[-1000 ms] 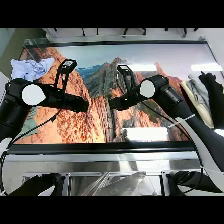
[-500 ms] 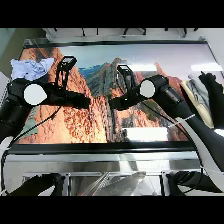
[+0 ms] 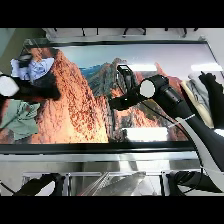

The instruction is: Fold the shirts.

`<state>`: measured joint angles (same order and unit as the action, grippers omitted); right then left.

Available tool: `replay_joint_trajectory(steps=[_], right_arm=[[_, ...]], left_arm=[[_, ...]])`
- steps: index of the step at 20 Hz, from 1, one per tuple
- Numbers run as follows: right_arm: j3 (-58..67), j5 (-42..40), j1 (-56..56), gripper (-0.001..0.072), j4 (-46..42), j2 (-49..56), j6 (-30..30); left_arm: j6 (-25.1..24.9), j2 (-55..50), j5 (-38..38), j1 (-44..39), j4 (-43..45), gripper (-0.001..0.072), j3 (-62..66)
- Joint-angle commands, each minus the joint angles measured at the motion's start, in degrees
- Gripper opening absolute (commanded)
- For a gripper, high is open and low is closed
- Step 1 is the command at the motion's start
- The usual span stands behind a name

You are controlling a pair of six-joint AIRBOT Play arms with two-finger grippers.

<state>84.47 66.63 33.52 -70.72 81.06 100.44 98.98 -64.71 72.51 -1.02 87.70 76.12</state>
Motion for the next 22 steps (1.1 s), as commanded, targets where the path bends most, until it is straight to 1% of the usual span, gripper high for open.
replay_joint_trajectory(steps=[1,3,4,5,6,8,9,11,12,13,14,17,19,20,21,22], right_arm=[[0.0,0.0,0.0,0.0021,0.0,0.0,0.0],[0.0,0.0,0.0,0.002,0.0,0.0,0.0],[0.0,0.0,0.0,0.002,0.0,0.0,0.0],[0.0,0.0,0.0,0.0021,0.0,0.0,0.0],[0.0,0.0,0.0,0.002,0.0,0.0,0.0],[0.0,0.0,0.0,0.002,0.0,0.0,0.0],[0.0,0.0,0.0,0.002,0.0,0.0,0.0],[0.0,0.0,0.0,0.002,0.0,0.0,0.0],[0.0,0.0,0.0,0.002,0.0,0.0,0.0],[0.0,0.0,0.0,0.002,0.0,0.0,0.0],[0.0,0.0,0.0,0.002,0.0,0.0,0.0],[0.0,0.0,0.0,0.0021,0.0,0.0,0.0],[0.0,0.0,0.0,0.002,0.0,0.0,0.0],[0.0,0.0,0.0,0.0021,0.0,0.0,0.0],[0.0,0.0,0.0,0.002,0.0,0.0,0.0],[0.0,0.0,0.0,0.002,0.0,0.0,0.0]], left_arm=[[-1.1,-3.8,-4.9,17.2,2.4,0.0695,0.0],[-2.8,-8.1,-6.8,26.2,1.2,0.0696,0.0],[-6.1,-10.4,-9.1,29.8,-0.6,0.0696,0.0],[-9.7,-12.7,-11.6,32.4,-2.1,0.0695,0.0],[-12.2,-15.0,-14.4,34.5,-2.4,0.0695,0.0],[-14.4,-19.6,-19.4,37.2,-2.6,0.0695,0.0],[-14.5,-22.0,-21.9,38.6,-4.1,0.0695,0.0],[-15.7,-25.9,-25.4,39.8,-5.4,0.0695,0.0],[-17.2,-28.1,-26.6,39.8,-5.3,0.0695,0.7],[-19.2,-30.3,-26.6,39.6,-5.3,0.0696,2.2],[-20.0,-32.8,-26.6,39.2,-5.3,0.0695,4.1],[-19.9,-39.3,-25.7,38.0,-5.4,0.0695,10.8],[-20.0,-42.8,-23.8,37.4,-8.4,0.0695,14.3],[-19.9,-44.2,-22.8,37.2,-8.4,0.068,15.6],[-19.9,-45.3,-21.3,36.8,-8.4,0.0412,16.7],[-19.9,-45.7,-19.5,36.5,-8.4,0.0004,17.4]])
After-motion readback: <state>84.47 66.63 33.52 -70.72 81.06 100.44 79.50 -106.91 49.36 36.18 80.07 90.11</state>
